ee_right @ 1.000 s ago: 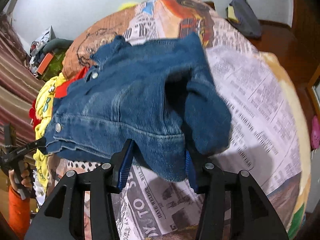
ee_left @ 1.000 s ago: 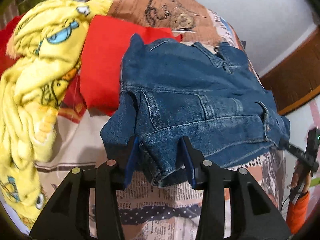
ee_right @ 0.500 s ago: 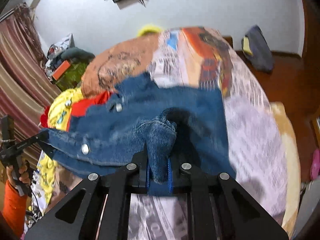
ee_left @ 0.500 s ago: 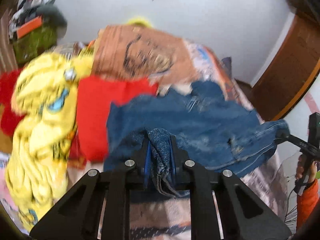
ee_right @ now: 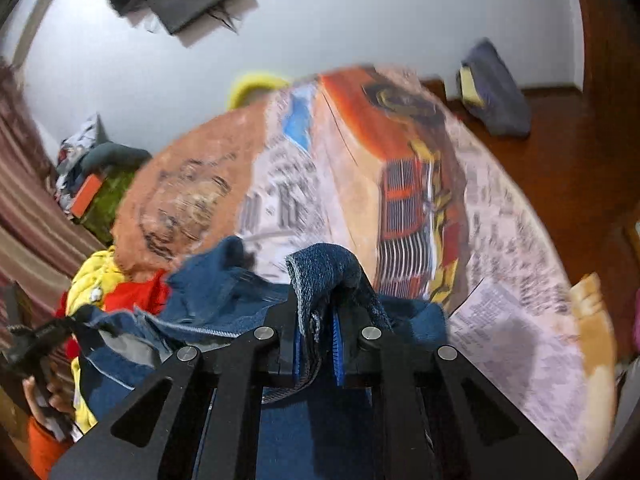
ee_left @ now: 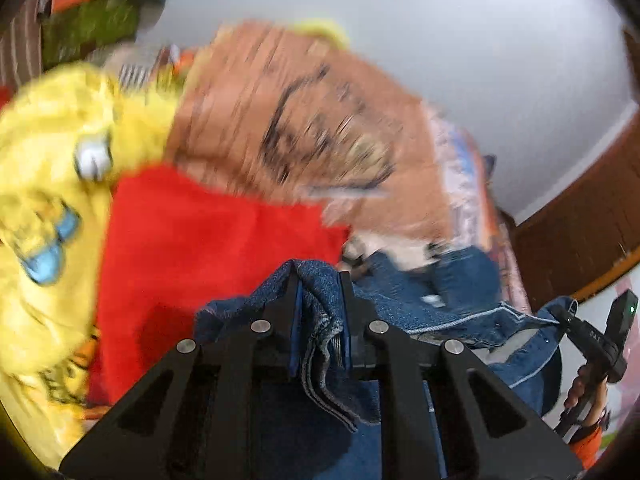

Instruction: Fold large clothes

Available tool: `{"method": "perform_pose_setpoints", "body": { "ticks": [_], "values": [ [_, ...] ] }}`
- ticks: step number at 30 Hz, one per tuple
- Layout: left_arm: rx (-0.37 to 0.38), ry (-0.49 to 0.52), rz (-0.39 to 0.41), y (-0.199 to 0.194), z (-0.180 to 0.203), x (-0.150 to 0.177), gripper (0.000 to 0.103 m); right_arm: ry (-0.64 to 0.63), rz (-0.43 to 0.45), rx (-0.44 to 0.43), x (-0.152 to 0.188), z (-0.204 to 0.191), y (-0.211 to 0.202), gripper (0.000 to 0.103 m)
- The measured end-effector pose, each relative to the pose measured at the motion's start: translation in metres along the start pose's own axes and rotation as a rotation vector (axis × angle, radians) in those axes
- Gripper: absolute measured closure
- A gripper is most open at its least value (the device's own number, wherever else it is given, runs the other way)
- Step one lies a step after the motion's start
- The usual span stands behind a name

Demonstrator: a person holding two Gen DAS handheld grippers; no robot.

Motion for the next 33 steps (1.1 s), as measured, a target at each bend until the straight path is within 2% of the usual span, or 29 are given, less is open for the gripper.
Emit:
{"method": "perform_pose_setpoints", "body": {
  "ticks": [2, 4, 7, 9, 13, 15, 17, 20, 23, 25, 27, 30, 32, 33],
  "values": [
    [-0.019, -0.030, -0.057, 0.028, -0.015, 0.011, 0.086, 0.002, -0.036, 0.029, 0.010, 0.009, 0.021, 0.093],
    [-0.003, -0.055, -0.096, 0.042, -0.025, 0.020, 0.082, -0.006, -0.074, 0.033, 0.019, 0.017, 0.033, 0.092],
    [0.030, -0.060, -0.127, 0.042, -0.032, 0.026, 0.077, 0.015, -0.097, -0.005, 0.024, 0.027, 0.029, 0.089],
    [-0.015, 0.006, -0.122, 0.033, -0.027, 0.026, 0.062, 0.017, -0.116, -0.021, 0.022, 0.028, 0.022, 0.085],
    [-0.103, 0.146, -0.070, -0.001, -0.011, 0.025, 0.055, -0.016, -0.128, -0.009, 0.019, 0.017, -0.002, 0.077],
    [-0.127, 0.205, -0.030, -0.021, -0.005, 0.025, 0.050, -0.064, -0.104, 0.042, 0.020, 0.008, -0.011, 0.056],
    [-0.136, 0.254, 0.010, -0.043, 0.003, 0.029, 0.045, -0.157, -0.046, 0.102, 0.027, -0.006, -0.031, 0.045],
    [-0.112, 0.331, 0.017, -0.062, 0.016, 0.044, 0.043, -0.244, -0.014, 0.092, 0.037, -0.021, -0.049, 0.044],
    [-0.097, 0.430, -0.036, -0.062, 0.032, 0.069, 0.042, -0.272, -0.049, 0.043, 0.053, -0.032, -0.053, 0.037],
    [-0.085, 0.470, -0.084, -0.055, 0.042, 0.086, 0.037, -0.291, -0.089, 0.022, 0.067, -0.039, -0.047, 0.036],
    [-0.081, 0.477, -0.144, -0.043, 0.049, 0.099, 0.024, -0.310, -0.127, 0.006, 0.083, -0.046, -0.038, 0.036],
    [-0.093, 0.483, -0.198, -0.018, 0.059, 0.114, 0.022, -0.326, -0.177, 0.004, 0.103, -0.052, -0.020, 0.036],
    [-0.123, 0.490, -0.195, -0.002, 0.063, 0.114, 0.018, -0.375, -0.170, 0.026, 0.109, -0.062, -0.012, 0.035],
    [-0.130, 0.480, -0.191, 0.002, 0.065, 0.111, 0.015, -0.394, -0.166, 0.033, 0.110, -0.066, -0.010, 0.031]
  ]
}}
Point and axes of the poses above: each gripper's, at about its wrist camera, not at the fingertips, and y roughly the way its jaws point, z to its right, x to its underside, the point moved 1 cm from there along y, roughly the way its jaws point, and after that the axes turned 5 degrees about z, right-handed, at the moved point
